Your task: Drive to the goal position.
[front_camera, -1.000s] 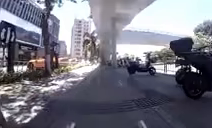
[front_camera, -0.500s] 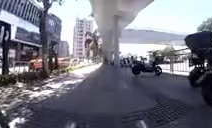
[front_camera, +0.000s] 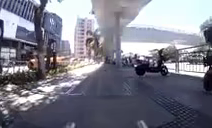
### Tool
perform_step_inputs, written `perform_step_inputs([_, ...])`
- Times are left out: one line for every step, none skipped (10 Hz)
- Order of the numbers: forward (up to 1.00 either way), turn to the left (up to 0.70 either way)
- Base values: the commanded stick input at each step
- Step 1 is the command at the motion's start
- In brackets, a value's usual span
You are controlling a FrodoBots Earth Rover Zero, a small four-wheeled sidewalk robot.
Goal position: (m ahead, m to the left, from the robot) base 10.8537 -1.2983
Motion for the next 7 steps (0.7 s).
perform_step_inputs([0.7, 0.0])
perform_step_inputs([0.7, 0.0])
perform_step_inputs([0.7, 0.0])
perform_step_inputs([0.7, 0.0])
perform_step_inputs([0.7, 0.0])
perform_step_inputs([0.7, 0.0])
perform_step_inputs([0.7, 0.0])
